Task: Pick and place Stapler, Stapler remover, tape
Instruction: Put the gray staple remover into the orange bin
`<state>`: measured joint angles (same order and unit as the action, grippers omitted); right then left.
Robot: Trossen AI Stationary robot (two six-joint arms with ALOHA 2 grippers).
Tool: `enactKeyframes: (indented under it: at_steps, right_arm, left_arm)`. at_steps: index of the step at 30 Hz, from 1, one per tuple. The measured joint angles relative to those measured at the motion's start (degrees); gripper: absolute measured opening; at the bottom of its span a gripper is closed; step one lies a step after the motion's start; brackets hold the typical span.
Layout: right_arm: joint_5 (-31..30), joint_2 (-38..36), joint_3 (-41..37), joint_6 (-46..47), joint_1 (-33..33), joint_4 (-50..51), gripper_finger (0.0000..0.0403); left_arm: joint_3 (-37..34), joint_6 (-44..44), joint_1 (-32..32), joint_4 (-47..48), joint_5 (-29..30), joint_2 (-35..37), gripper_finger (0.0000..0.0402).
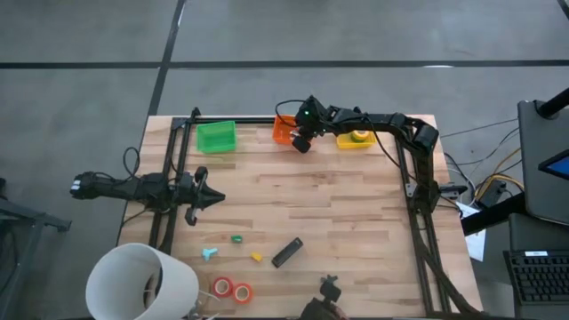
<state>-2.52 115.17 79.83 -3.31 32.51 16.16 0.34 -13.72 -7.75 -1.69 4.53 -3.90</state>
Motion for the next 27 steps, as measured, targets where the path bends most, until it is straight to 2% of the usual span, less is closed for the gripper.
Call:
enactKeyframes:
  at_steps: [5,10,15,20,27]
  right_arm:
    - [-0.3,-1.7,1.2,-1.5,-0.2,3.4,0.0104]
    - [0.0,-7.9,1.4,-1.7,-1.8,5.2,0.0123]
    - [3.9,-14.4,1.0,-1.4,-4.6,9.3,0.0134]
    - [8.8,-20.9,-0.9,-0.9,-9.2,15.1,0.0139]
    - [12.0,-28.5,-5.6,2.6,-18.7,17.1,0.0131]
  left_arm:
    - [0.0,0.0,0.0,0.0,0.0,0.0,0.0037]
    - [0.0,0.0,0.0,0.0,0.0,0.0,0.0037]
    - [0.0,0.0,0.0,0.0,0.0,0.0,0.0037]
    - [0.0,0.0,0.0,0.0,0.0,0.0,0.0037]
    - [0.0,0.0,0.0,0.0,0.0,0.0,0.0037]
